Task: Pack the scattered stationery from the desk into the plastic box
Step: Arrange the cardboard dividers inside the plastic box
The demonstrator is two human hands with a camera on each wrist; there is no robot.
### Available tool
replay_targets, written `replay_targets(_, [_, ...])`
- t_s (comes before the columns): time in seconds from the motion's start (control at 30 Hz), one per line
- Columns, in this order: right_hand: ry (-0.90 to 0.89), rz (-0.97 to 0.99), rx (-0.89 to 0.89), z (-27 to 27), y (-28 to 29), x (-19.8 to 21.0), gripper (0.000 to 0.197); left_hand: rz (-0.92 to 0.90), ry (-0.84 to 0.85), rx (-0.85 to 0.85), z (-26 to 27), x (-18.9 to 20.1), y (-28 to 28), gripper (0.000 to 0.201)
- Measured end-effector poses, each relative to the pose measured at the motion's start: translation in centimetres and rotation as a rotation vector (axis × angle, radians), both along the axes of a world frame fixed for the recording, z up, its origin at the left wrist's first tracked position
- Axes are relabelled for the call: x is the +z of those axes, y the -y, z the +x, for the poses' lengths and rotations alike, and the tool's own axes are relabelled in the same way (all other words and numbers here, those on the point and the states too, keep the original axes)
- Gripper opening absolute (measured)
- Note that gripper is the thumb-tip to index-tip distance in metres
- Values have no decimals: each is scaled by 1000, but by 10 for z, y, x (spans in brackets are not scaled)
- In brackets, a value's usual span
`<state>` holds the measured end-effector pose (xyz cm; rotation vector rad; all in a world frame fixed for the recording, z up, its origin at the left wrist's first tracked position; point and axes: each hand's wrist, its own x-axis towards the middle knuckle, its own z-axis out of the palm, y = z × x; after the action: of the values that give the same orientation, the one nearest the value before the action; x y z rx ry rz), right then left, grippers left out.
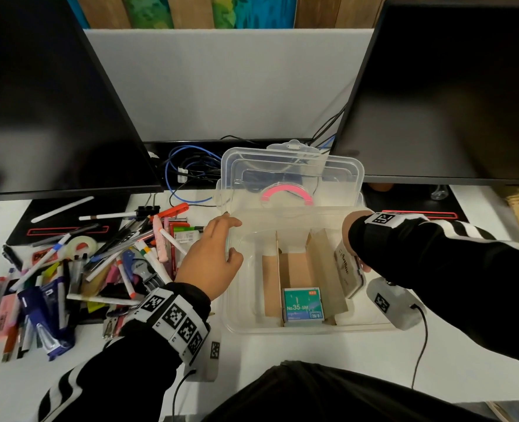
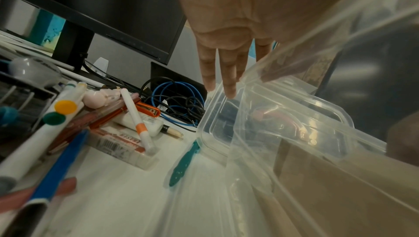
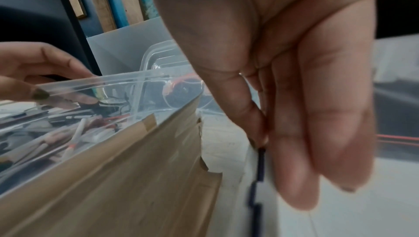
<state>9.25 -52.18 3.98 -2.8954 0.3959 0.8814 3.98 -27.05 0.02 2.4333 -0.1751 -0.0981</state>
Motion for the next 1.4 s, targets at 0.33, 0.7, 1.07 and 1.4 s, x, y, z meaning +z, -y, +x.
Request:
replay_targets(0.33, [-99,-18,-55,-1,-5,2,23,6,19,-21,0,0,1,44])
replay_targets(0.7, [-317,76,-10,-16,-17,1,34,22,8,-25,1,0,2,42])
replay_targets(1.07, [-438,195,-235,-9,-11,-16,39,39,-14,-29,1,1,5,41])
replay_targets(1.4, [-539,54,-95,-10,-13,-14,39,70,-2,-39,1,2,6,40])
